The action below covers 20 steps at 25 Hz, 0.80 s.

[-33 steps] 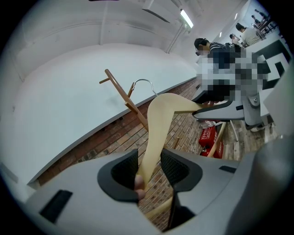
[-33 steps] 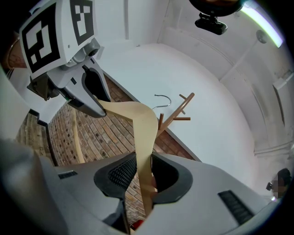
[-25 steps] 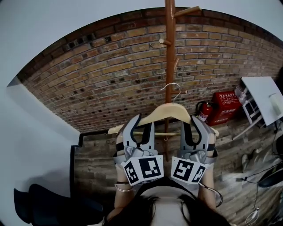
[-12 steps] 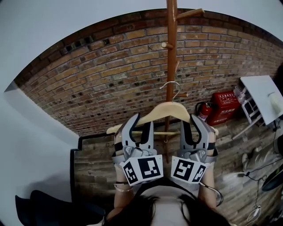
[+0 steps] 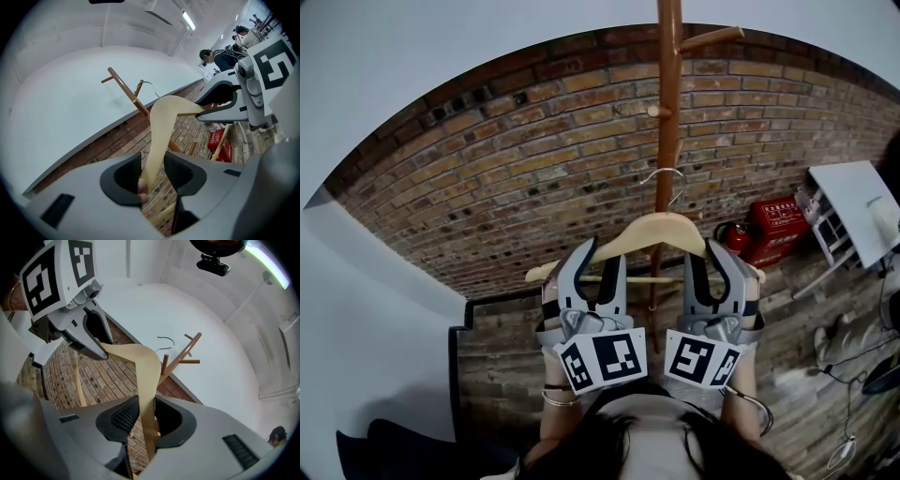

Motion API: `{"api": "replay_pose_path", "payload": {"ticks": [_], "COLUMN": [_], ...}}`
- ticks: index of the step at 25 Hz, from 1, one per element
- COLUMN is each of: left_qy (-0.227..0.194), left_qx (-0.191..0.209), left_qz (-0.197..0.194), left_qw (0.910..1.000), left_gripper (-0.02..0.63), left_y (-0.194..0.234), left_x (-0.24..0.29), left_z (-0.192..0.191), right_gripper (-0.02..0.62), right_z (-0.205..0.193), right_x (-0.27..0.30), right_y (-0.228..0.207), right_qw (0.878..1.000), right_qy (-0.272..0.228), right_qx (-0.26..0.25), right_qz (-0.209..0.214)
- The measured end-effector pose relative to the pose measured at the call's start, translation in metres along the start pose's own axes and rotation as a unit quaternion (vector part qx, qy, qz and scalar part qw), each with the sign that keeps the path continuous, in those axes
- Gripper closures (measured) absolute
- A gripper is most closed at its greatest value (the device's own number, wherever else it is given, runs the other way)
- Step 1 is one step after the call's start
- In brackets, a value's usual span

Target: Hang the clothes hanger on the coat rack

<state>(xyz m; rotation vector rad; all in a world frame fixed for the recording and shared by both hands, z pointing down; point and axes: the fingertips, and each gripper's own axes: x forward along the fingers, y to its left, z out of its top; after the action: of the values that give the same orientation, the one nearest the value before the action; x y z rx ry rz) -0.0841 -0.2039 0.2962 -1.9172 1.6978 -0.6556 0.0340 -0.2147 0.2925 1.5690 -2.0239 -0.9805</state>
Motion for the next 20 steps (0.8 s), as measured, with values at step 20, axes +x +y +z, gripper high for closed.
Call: {"api": "replay_pose_path", "payload": {"ticks": [20], "left_qy": [-0.022], "left_qx": [-0.004], "left_qz": [-0.003], "left_qw": [0.9997], "left_gripper": [0.449], "left_y": [0.018], "left_x": [0.049], "left_z": [0.003], "right_gripper": [0.479], "right_z": [0.0], "right_x": [0.048], "right_y": [-0.012], "right_qw": [1.0], "right_qy": [0.001], "right_qx": [-0.01], "right_qz": [-0.015]}}
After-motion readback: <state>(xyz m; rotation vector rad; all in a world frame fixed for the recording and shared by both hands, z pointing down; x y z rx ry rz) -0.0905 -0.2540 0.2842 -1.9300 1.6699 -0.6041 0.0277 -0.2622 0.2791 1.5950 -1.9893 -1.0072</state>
